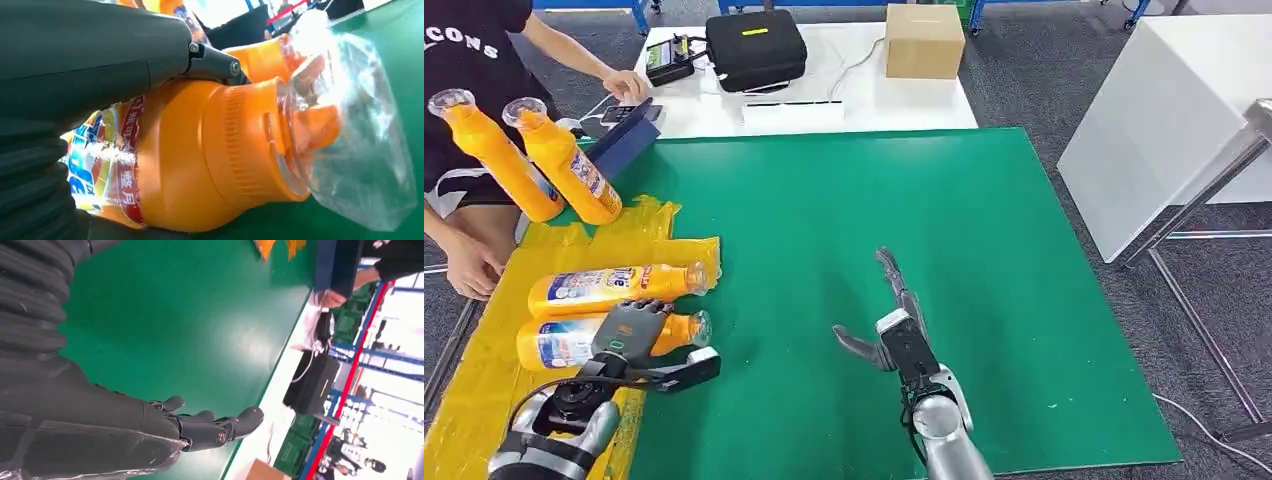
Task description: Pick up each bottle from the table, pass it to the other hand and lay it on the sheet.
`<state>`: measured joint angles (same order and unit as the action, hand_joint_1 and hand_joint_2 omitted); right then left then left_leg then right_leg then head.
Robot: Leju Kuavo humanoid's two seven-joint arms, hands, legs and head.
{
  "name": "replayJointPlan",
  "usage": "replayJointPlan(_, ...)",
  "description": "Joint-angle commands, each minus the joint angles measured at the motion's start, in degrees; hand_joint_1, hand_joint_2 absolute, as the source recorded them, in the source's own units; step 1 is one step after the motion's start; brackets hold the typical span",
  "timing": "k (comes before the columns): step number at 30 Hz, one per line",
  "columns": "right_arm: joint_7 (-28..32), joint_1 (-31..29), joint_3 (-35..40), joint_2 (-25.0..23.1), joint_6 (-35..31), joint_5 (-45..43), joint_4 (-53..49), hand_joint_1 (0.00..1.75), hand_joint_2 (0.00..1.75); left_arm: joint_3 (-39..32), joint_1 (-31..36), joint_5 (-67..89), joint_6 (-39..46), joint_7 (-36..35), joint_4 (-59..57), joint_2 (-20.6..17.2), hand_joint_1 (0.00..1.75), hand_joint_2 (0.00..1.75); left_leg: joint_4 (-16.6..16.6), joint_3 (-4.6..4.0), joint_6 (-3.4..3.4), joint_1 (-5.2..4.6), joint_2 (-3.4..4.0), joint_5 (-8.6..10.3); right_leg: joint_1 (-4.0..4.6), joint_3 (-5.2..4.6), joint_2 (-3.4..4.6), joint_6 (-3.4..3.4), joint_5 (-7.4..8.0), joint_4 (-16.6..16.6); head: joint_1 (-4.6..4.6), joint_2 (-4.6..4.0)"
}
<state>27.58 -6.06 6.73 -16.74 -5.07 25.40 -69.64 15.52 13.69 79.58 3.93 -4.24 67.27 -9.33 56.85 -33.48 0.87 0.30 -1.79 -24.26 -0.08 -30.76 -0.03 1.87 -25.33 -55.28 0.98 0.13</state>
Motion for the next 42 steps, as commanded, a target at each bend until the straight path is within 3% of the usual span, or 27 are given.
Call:
replayJointPlan(1, 0.1, -3.3, 2.0, 0.5, 0.3, -0.2, 5.8, 0.00, 1.75, 0.8, 10.3, -1.9, -0.9, -0.2, -17.1, 4.3, 1.75, 1.75, -0.1, 0.09, -0.02, 0.02, 0.02, 0.03, 0.03, 0.13, -0.08, 0.00, 0.02, 0.1, 0.00, 0.00)
replayJointPlan(15, 0.1, -3.4, 2.0, 0.7, 0.3, -0.2, 5.9, 0.00, 1.75, 0.8, 10.1, -2.0, -0.3, -0.1, -17.5, 4.2, 1.75, 1.75, -0.1, 0.12, -0.02, 0.02, 0.19, 0.02, 0.03, 0.13, 0.07, 0.00, 0.03, 0.1, 0.00, 0.00)
replayJointPlan(26, 0.4, -5.9, 5.0, 0.3, 0.4, -1.1, 11.2, 0.00, 1.75, -6.8, 16.6, -9.3, 3.0, 2.1, -33.0, 5.4, 1.75, 1.75, -0.1, 0.23, -0.06, 0.04, 0.31, 0.03, 0.06, 0.25, 0.17, -0.02, 0.08, 0.1, 0.00, 0.00)
replayJointPlan(28, 0.4, -6.1, 5.1, 0.3, 0.4, -1.2, 11.5, 0.00, 1.75, -6.8, 16.7, -8.8, 3.2, 1.6, -33.8, 5.2, 0.00, 1.75, -0.1, 0.28, -0.05, 0.03, 0.23, 0.02, 0.05, 0.30, 0.12, -0.01, 0.05, 0.1, 0.00, 0.00)
replayJointPlan(42, 0.2, -6.3, 5.5, 0.2, 0.2, -1.2, 12.2, 0.00, 1.75, -10.1, 15.2, -8.6, 4.8, 1.5, -31.3, 5.6, 0.00, 1.75, -0.1, 0.32, -0.05, 0.00, 0.27, 0.03, 0.02, 0.33, 0.16, 0.00, 0.05, 0.1, 0.00, 0.00)
